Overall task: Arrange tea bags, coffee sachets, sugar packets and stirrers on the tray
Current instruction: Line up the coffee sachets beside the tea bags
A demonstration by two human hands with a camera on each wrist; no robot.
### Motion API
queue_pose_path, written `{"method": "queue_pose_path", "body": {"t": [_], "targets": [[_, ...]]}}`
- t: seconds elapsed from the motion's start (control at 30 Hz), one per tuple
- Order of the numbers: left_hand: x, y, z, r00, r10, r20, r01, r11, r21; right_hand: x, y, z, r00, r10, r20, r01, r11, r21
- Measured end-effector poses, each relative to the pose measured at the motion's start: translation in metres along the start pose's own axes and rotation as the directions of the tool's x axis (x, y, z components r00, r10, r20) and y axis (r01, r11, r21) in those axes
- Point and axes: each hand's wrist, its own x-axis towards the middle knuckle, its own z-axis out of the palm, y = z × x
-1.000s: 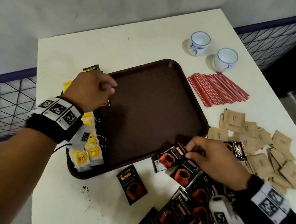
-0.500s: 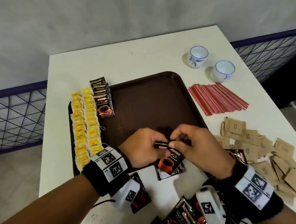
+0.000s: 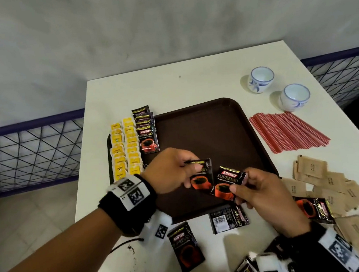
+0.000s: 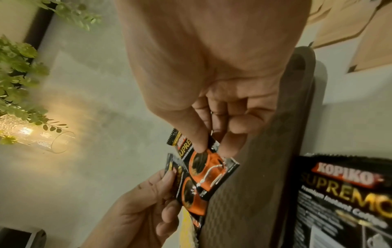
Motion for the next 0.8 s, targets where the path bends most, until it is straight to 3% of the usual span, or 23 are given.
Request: {"method": "queue_pose_path", "body": {"t": [0.1,0.2,0.4,0.63,0.8], "targets": [[0.013,-0.015,-0.038,0.988,-0.016,-0.152,0.023,0.999,0.044,-0.002,0.002,-0.005,1.000,0.001,-0.008,-0.001,1.000,-0.007],[0.027,-0.026,-0.075,0.972,-0.069,-0.226,0.103,0.985,0.141,-0.007,0.003,-0.009,1.000,0.020,0.011,-0.019,0.999,-0.030],[0.042,-0.043,-0.117,0.957,-0.164,-0.238,0.189,0.978,0.086,-0.015,0.011,-0.013,0.996,0.081,0.034,-0.079,0.995,-0.064],[0.055,-0.058,-0.123,0.917,-0.271,-0.293,0.307,0.948,0.083,-0.019,0.025,-0.015,0.989,0.136,0.054,-0.129,0.986,-0.108],[0.058,-0.065,-0.122,0.930,-0.173,-0.324,0.267,0.924,0.274,-0.019,0.026,-0.013,0.988,0.146,0.054,-0.141,0.986,-0.093]]}}
